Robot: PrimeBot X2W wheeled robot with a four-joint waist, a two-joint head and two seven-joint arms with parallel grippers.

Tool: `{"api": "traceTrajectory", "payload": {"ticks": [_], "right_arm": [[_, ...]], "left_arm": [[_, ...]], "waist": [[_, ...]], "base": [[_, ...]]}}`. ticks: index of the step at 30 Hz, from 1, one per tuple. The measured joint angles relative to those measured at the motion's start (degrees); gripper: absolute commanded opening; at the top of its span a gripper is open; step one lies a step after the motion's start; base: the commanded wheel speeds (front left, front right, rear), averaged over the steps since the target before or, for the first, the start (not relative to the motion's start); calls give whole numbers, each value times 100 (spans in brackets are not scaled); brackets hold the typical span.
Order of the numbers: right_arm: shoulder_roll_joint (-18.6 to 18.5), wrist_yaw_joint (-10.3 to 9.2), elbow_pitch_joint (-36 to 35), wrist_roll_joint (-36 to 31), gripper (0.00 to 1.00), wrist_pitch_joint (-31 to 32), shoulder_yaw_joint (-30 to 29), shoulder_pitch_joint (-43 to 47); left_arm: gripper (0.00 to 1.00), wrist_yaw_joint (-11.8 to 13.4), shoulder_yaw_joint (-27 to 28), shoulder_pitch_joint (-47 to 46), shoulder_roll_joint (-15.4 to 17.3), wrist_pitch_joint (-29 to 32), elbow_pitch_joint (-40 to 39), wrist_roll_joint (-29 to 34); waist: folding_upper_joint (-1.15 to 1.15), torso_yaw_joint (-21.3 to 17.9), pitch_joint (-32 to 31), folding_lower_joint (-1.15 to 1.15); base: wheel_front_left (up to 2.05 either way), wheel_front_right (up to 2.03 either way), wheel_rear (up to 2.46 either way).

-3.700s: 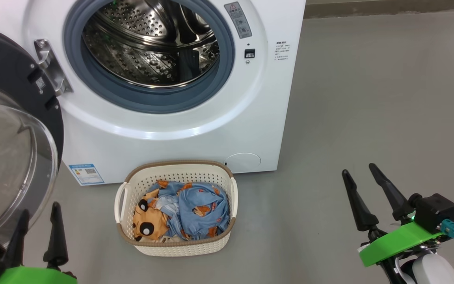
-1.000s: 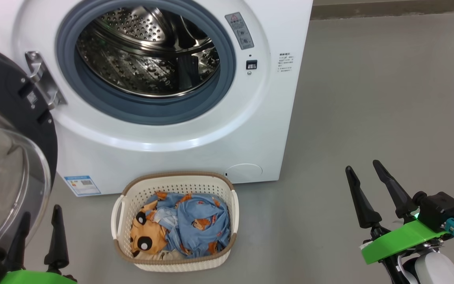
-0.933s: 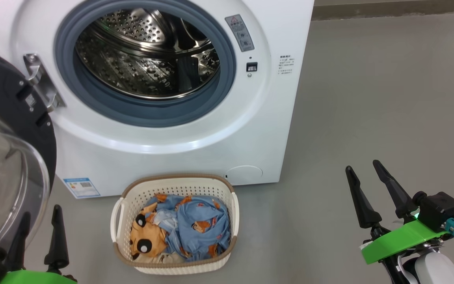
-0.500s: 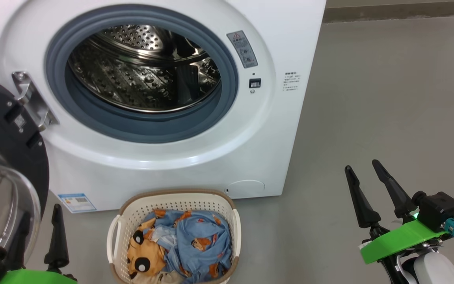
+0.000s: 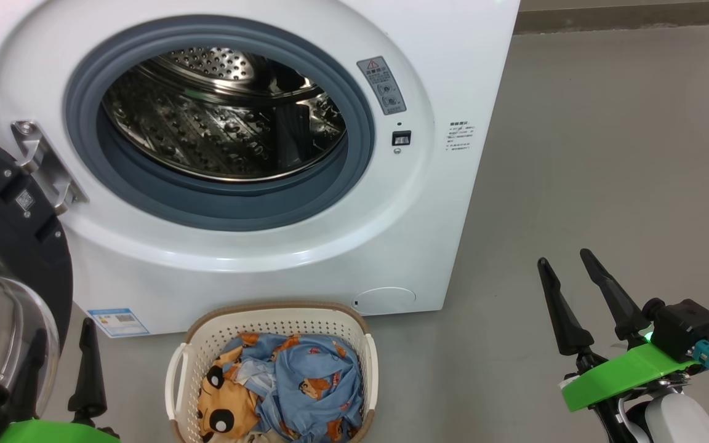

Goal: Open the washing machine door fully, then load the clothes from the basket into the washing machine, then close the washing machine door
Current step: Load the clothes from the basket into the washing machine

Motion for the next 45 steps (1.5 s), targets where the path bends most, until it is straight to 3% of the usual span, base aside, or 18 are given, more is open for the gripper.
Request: {"api": "traceTrajectory", "payload": {"ticks": [33,45], "right_arm": [[18,0,22,1,100,0,0,0],[20,0,80,-9,100,0,21,-3]], "left_arm": [[100,-18,-25,-45,7,0,66,49],[100,-18,-182,-237,-7,0,132,62]], "waist": [[0,-9,11,0],[0,-62,277,0]], "base": [[0,0,0],[0,0,0]]}}
